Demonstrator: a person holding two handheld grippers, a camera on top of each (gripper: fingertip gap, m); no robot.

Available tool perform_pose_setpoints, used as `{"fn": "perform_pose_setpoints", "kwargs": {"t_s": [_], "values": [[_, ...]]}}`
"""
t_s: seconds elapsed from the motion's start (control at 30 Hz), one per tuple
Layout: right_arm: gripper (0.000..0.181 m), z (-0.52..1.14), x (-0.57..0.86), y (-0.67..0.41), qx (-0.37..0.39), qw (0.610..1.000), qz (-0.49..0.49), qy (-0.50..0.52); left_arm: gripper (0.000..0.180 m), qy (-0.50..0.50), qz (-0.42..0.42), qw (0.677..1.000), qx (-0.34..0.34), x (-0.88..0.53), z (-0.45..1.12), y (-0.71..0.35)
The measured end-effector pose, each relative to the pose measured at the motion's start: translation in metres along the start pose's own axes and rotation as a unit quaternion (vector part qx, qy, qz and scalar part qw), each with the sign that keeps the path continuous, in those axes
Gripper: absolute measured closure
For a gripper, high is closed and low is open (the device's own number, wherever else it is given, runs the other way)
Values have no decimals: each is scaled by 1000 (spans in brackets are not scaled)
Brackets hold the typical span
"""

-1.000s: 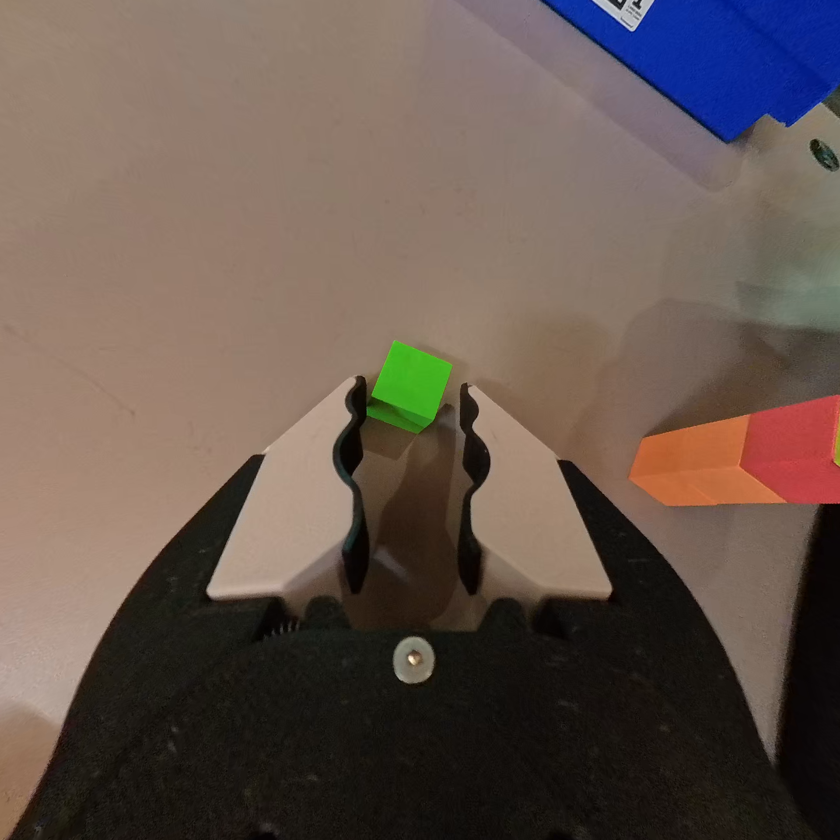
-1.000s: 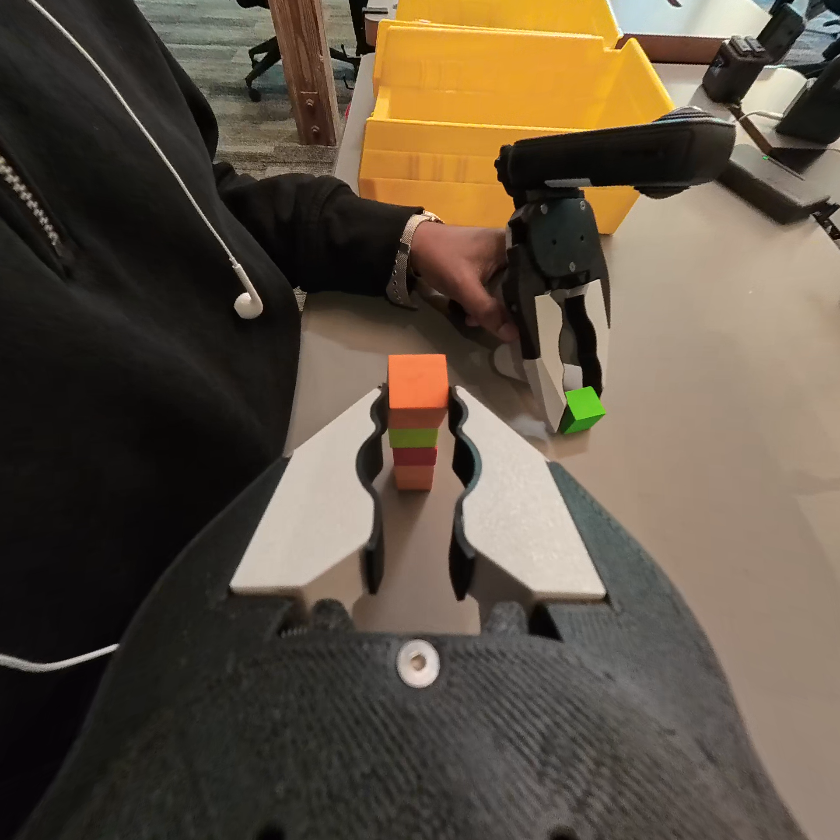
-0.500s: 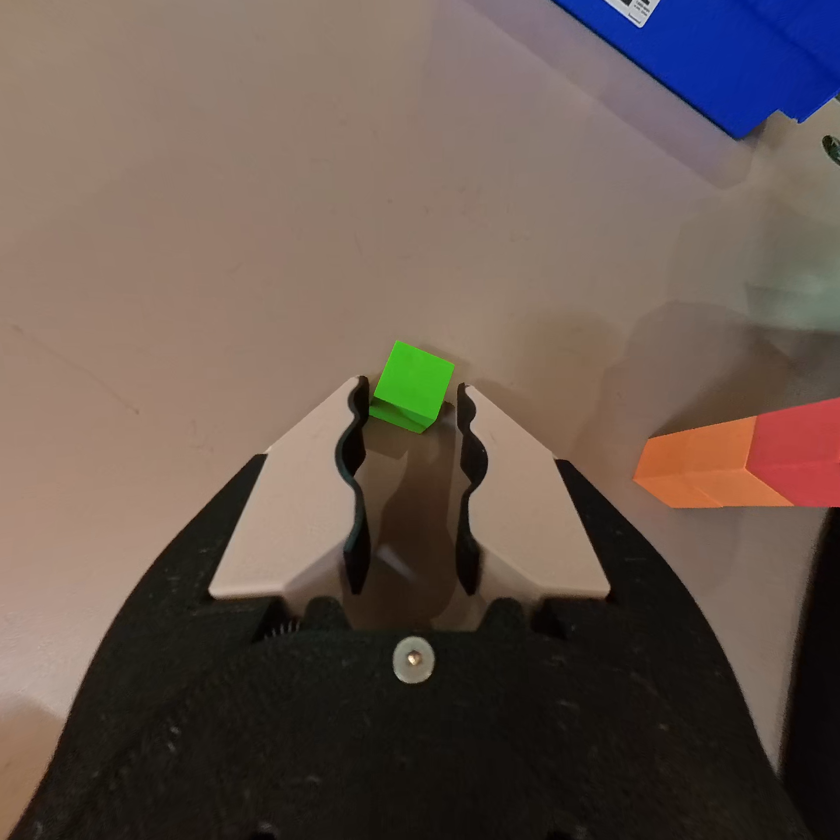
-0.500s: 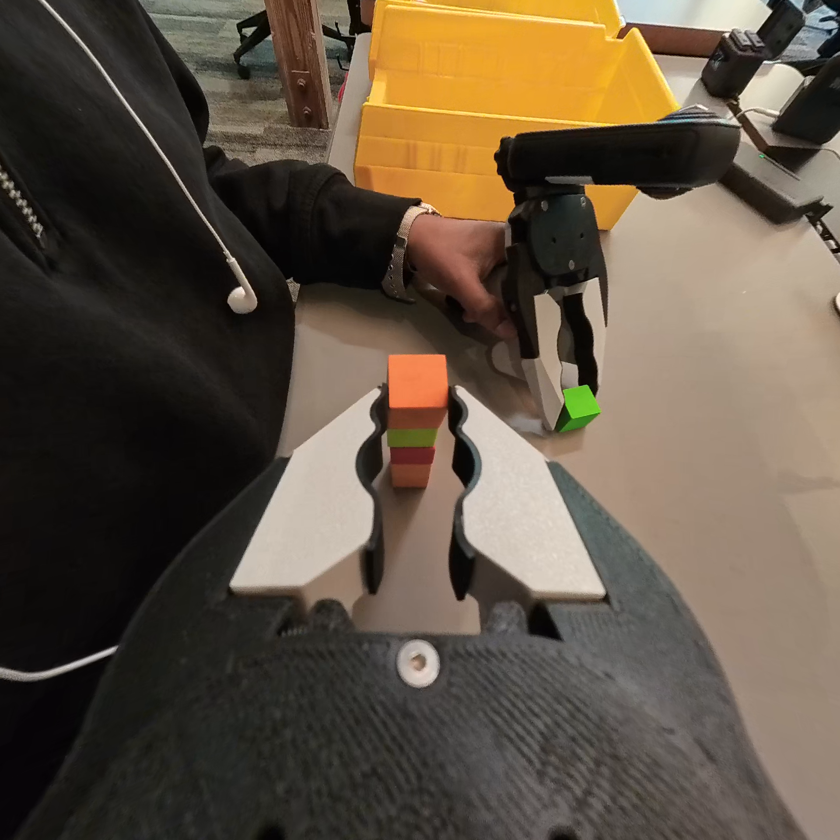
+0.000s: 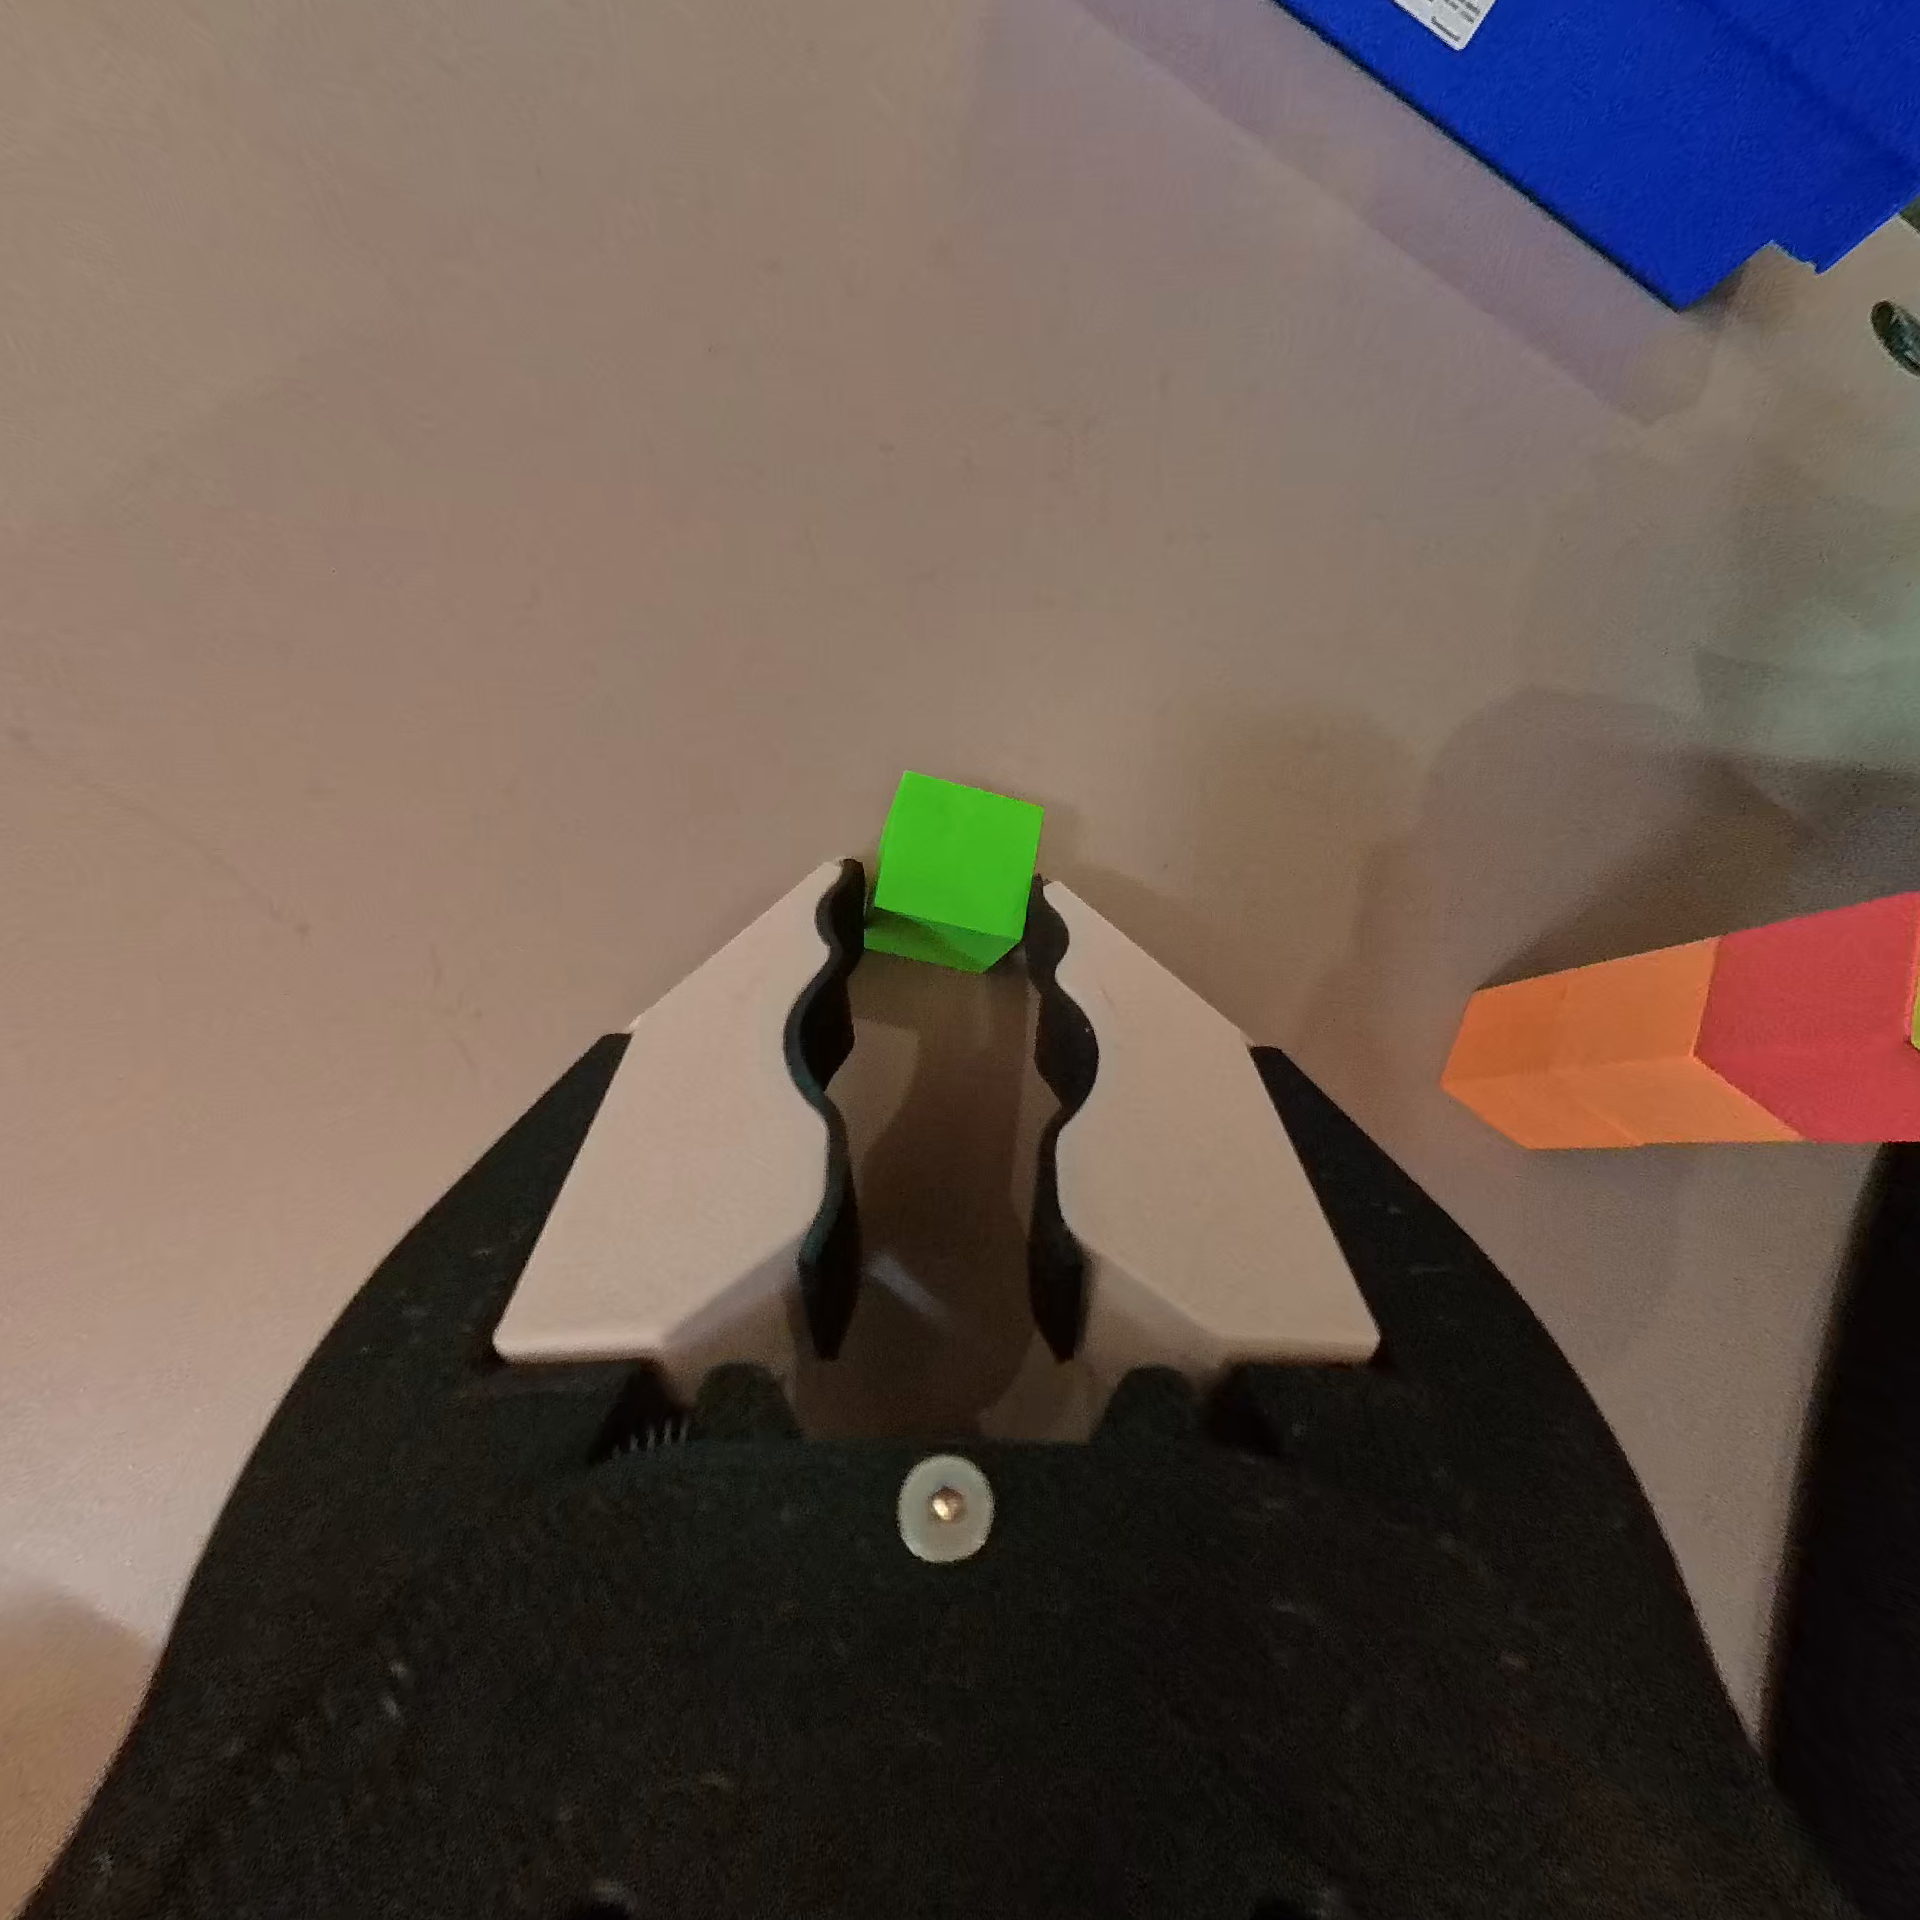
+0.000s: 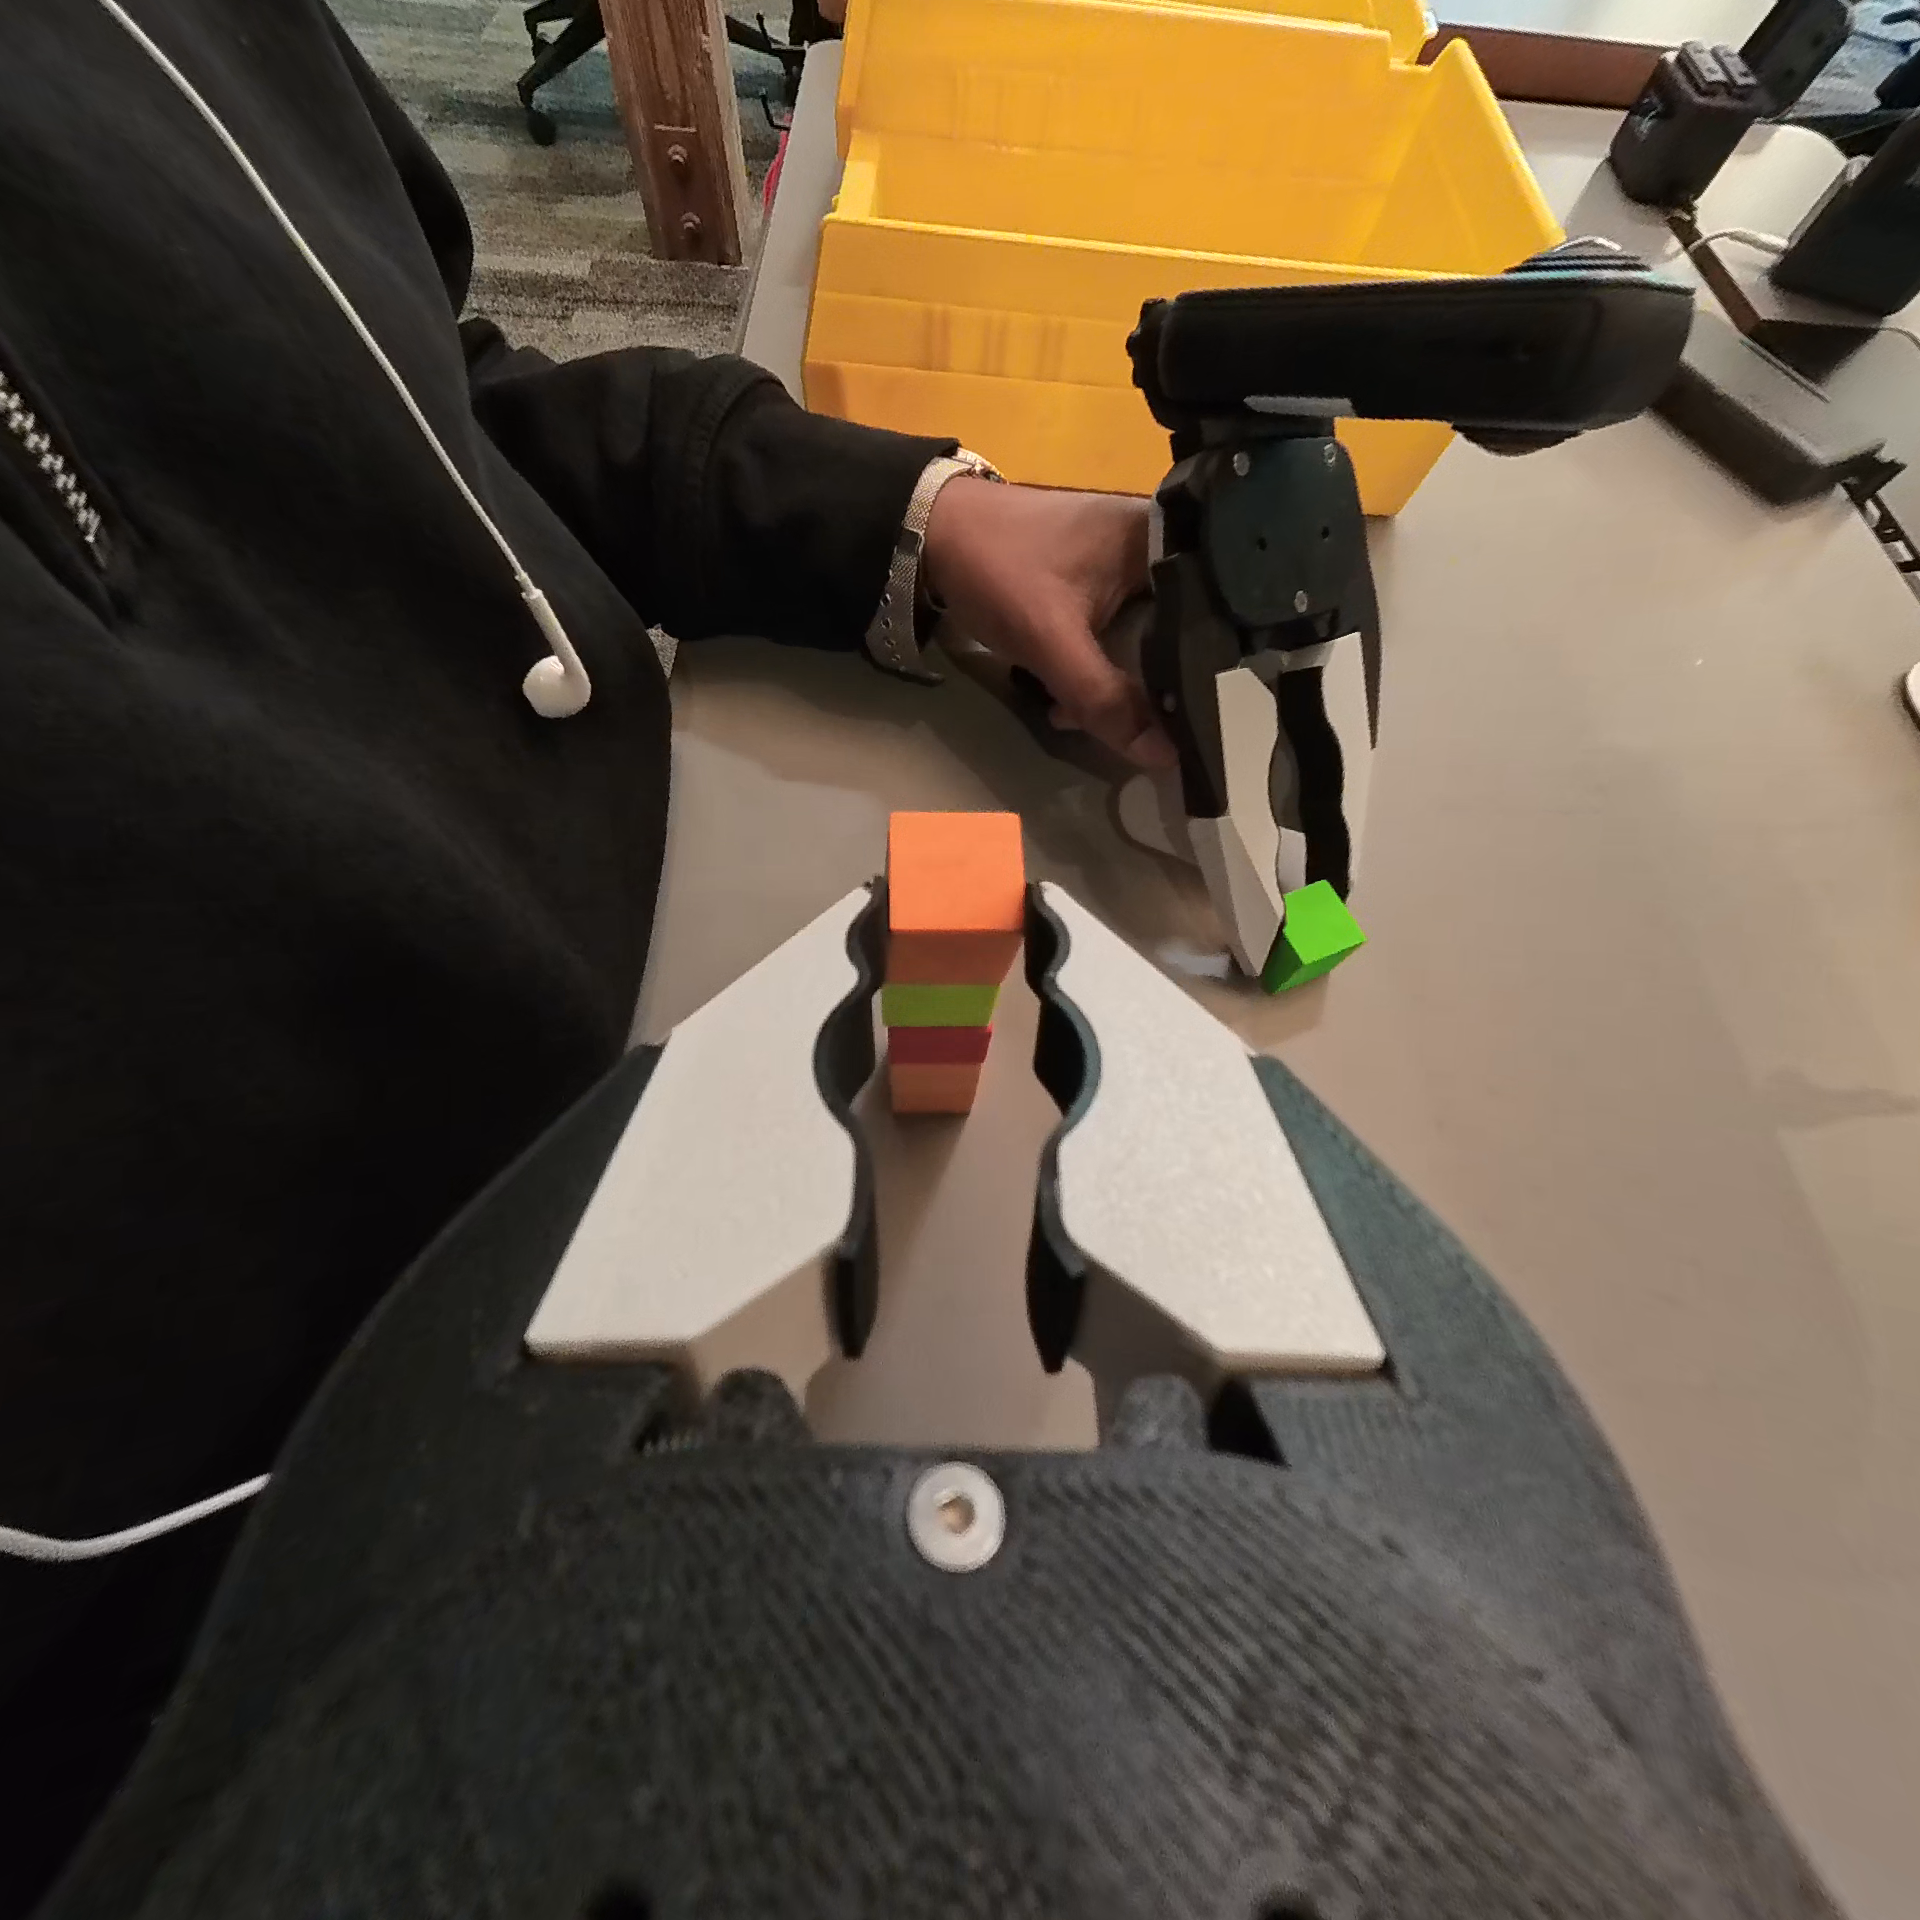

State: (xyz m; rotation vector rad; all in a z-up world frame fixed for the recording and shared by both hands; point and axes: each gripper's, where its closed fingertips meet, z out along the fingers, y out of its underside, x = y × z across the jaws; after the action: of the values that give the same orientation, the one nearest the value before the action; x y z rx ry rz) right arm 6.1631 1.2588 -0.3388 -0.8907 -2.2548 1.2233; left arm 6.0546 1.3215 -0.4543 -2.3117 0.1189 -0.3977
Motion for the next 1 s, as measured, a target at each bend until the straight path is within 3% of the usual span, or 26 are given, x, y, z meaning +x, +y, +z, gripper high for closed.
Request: {"fn": "perform_pose_setpoints", "kwargs": {"t_s": [0.07,0.2,0.37,0.53,0.7,1.0], "values": [[156,1,-1,0,0,1000,0,-5,153,2,1,1000,0,1,0,0],[135,2,0,3,-1,1000,1,5,153,6,19,999,25,5,-6,-5],[133,-8,9,0,34,999,26,31,153,-31,62,994,80,6,-31,-19],[134,-15,15,8,47,996,54,58,153,15,92,990,102,57,-81,-45],[135,-19,22,19,57,992,79,81,154,127,118,980,97,128,-122,-69],[133,-27,11,17,88,990,83,69,153,135,154,979,21,165,-89,-61]]}}
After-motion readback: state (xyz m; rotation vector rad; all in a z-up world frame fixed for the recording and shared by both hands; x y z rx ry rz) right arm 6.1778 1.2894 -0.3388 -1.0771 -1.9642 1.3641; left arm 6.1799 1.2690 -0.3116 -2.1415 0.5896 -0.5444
